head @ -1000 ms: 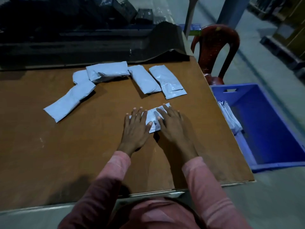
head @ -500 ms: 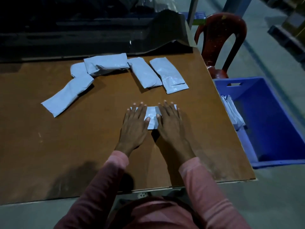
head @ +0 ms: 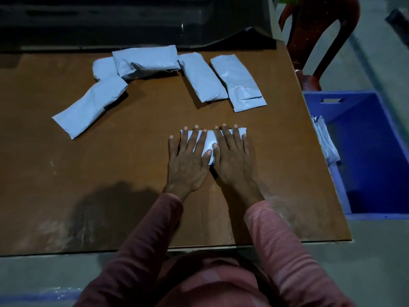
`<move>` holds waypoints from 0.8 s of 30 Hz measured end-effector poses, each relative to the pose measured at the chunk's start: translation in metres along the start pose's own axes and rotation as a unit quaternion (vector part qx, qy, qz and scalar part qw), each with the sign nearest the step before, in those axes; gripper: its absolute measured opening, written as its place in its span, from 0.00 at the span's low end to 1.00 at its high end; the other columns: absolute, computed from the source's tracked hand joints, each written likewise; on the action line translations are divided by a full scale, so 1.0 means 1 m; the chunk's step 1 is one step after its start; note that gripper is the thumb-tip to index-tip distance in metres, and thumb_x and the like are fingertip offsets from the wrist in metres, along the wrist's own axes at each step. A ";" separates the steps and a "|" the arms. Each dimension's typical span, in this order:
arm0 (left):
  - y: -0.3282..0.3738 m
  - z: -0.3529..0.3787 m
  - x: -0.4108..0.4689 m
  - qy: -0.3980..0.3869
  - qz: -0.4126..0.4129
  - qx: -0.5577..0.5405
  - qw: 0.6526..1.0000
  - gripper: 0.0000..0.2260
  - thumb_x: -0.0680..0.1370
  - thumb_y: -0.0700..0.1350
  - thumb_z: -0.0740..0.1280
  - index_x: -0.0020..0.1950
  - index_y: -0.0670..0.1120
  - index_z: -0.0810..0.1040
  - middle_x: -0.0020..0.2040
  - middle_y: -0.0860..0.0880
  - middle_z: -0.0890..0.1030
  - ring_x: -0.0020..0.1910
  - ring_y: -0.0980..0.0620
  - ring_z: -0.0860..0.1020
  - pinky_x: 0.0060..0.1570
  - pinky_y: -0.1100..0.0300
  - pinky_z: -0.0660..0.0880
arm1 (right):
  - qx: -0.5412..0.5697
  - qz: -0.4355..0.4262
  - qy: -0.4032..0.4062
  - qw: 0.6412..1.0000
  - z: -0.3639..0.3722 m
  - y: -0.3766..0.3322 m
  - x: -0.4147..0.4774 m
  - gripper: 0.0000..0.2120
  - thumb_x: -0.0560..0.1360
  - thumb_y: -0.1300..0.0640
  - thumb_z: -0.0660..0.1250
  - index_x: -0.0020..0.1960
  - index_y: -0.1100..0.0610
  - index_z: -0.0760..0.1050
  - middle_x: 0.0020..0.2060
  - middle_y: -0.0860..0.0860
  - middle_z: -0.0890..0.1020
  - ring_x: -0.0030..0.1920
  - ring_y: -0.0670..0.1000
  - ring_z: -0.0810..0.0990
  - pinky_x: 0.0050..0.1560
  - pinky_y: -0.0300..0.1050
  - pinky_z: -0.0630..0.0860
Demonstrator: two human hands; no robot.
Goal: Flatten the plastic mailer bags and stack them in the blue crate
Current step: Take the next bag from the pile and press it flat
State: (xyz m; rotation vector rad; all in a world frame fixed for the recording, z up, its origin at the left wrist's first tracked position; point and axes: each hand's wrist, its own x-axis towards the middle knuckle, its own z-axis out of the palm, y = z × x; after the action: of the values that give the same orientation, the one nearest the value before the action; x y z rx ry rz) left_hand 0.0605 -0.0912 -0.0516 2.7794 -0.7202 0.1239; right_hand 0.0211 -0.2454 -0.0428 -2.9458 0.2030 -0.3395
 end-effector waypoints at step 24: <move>0.007 -0.002 0.003 -0.002 -0.012 0.022 1.000 0.26 0.87 0.55 0.47 0.84 0.49 0.57 0.85 0.47 0.55 0.84 0.42 0.50 0.79 0.33 0.47 | -0.018 0.024 -0.008 1.000 0.002 -0.006 0.003 0.26 0.86 0.48 0.48 0.82 0.52 0.59 0.81 0.52 0.62 0.83 0.55 0.51 0.80 0.59 0.50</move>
State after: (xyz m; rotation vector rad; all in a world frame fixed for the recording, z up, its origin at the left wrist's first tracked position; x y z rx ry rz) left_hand 0.0596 -0.0976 -0.0475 2.8302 -0.6924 0.1300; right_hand 0.0255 -0.2397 -0.0424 -2.9714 0.2798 -0.3101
